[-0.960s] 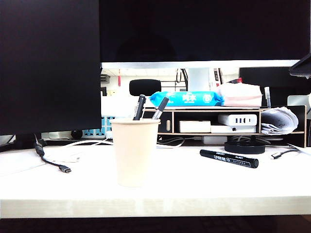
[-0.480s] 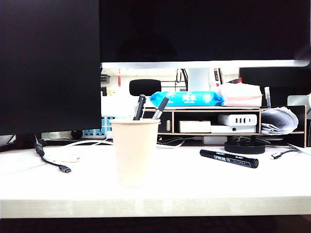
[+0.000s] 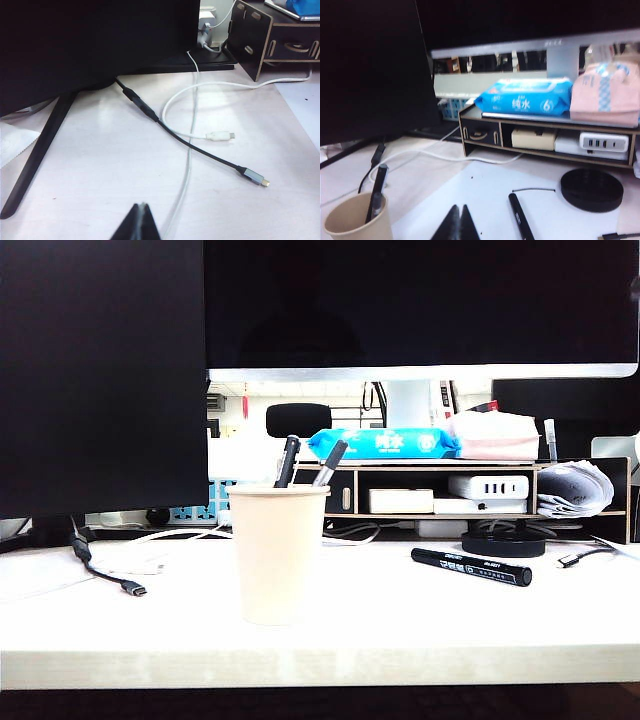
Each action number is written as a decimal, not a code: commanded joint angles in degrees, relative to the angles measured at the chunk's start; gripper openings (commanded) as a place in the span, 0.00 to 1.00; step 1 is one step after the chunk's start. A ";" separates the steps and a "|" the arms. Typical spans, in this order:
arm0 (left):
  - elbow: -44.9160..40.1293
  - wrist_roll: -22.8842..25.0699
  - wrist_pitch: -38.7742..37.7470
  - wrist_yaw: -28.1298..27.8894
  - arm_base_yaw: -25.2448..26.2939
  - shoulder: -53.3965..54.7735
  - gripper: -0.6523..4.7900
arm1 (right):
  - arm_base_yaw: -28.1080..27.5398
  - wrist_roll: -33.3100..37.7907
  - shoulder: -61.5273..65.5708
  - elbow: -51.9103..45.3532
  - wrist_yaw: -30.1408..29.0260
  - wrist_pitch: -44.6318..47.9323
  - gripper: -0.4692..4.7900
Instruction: Pick up the marker from the paper cup and put it on the table.
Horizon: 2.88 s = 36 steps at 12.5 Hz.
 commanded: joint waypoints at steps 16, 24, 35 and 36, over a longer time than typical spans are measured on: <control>0.07 11.08 8.11 -8.39 2.47 0.00 0.11 | -10.10 0.17 -4.35 -5.66 -0.02 -11.17 0.08; 0.04 11.04 8.15 -7.65 11.56 0.00 0.11 | -10.05 0.20 -4.35 -5.66 -0.04 -11.10 0.08; 0.04 4.35 8.15 -2.62 11.45 0.00 0.11 | -10.08 0.17 -4.35 -5.66 -0.04 -11.10 0.08; 0.04 4.22 8.15 -2.19 11.45 0.00 0.11 | -10.08 0.17 -4.35 -5.66 -0.04 -11.10 0.08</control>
